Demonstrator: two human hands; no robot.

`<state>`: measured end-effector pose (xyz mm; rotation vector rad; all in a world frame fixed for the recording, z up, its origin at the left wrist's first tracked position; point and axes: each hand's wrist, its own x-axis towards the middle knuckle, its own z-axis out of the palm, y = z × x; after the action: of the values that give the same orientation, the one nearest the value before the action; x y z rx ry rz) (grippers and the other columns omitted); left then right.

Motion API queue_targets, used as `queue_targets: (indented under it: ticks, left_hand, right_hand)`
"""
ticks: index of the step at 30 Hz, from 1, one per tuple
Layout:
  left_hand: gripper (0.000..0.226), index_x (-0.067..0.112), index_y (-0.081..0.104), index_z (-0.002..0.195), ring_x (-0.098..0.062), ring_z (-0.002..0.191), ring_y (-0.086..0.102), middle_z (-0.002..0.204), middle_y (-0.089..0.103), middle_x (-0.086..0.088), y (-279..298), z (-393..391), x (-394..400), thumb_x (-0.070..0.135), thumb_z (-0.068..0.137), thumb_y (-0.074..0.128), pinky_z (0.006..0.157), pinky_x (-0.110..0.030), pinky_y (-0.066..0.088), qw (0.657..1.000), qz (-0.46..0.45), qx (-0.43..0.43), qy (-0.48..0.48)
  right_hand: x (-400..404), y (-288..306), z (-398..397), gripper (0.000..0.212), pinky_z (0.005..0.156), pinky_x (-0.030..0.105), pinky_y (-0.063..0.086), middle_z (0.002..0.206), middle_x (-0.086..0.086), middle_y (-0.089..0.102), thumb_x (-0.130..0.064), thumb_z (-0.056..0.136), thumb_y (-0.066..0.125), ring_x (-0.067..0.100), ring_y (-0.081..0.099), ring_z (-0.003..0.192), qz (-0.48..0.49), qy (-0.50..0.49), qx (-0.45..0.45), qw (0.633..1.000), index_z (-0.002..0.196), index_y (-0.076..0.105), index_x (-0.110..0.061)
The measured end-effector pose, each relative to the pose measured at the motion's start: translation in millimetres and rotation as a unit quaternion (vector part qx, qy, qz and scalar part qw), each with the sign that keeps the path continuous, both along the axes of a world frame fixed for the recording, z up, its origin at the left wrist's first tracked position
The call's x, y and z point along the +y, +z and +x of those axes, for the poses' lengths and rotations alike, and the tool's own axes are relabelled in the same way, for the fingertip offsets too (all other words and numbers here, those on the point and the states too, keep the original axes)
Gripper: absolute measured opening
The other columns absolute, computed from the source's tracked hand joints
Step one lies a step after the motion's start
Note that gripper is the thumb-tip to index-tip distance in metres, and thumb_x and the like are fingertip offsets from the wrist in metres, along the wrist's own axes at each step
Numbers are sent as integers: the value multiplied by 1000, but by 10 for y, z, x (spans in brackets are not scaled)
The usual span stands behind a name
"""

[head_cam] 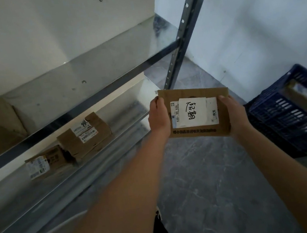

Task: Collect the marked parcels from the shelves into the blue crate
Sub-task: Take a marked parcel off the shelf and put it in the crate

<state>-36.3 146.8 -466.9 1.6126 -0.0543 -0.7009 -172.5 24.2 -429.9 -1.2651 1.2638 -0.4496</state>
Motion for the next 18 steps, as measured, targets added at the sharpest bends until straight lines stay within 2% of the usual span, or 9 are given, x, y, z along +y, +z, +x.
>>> queue_targets:
  ticks: [2,5,8,10,12,15,17,18]
  left_hand:
    - [33,16,52,88,-13,67,64,72,62,3,271,-86,-44,37,99,29,63,-29,50,999,-10,-29,-20]
    - [35,19,52,80,-4,56,63,68,62,4,710,-189,-155,39,96,28,48,-16,45,998,-21,-42,-44]
    - [35,16,51,80,-1,45,57,64,59,3,1142,-271,-299,38,96,29,42,-13,45,997,-35,-38,-66]
    - [34,17,49,78,-4,48,58,64,58,1,1422,-324,-421,37,97,29,47,-16,46,995,-51,-29,-79]
    - [34,18,46,74,-15,64,63,73,59,-5,1695,-399,-559,37,98,29,65,-27,50,993,-68,-22,-92]
    - [36,17,48,74,-32,94,66,93,65,-16,2085,-520,-782,37,98,29,89,-45,50,990,-72,-25,-117]
    - [36,14,50,81,-34,99,65,102,66,-20,2329,-620,-922,37,98,28,93,-50,51,984,-83,-41,-149]
    - [36,13,51,85,-36,100,65,103,66,-21,2428,-667,-992,37,98,28,93,-51,51,982,-93,-47,-160]
  right_hand:
    - [44,275,-142,20,91,57,52,104,6,73,-39,91,55,34,67,103,-2,-18,-14,1000,106,67,-34]
    - [40,702,-343,16,92,56,52,103,3,73,-37,92,54,34,66,106,-10,-43,-37,998,100,68,-36]
    - [-36,1123,-508,16,86,51,56,98,-1,74,-39,92,53,31,67,103,-27,-62,-55,996,99,68,-38]
    - [-119,1385,-617,19,71,38,57,92,-8,75,-41,92,54,23,70,96,-37,-78,-66,994,107,66,-39]
    - [-205,1621,-736,21,61,30,54,89,-11,75,-43,92,55,17,71,89,-48,-88,-81,992,109,66,-40]
    - [-327,1918,-938,12,57,27,54,81,-15,75,-44,91,55,9,73,77,-72,-97,-107,987,91,67,-43]
    - [-425,2103,-1068,13,60,29,55,84,-16,75,-44,90,54,8,72,78,-90,-109,-110,984,96,66,-44]
    - [-480,2184,-1128,20,64,32,55,92,-14,74,-45,90,54,10,71,84,-102,-117,-110,982,107,64,-43]
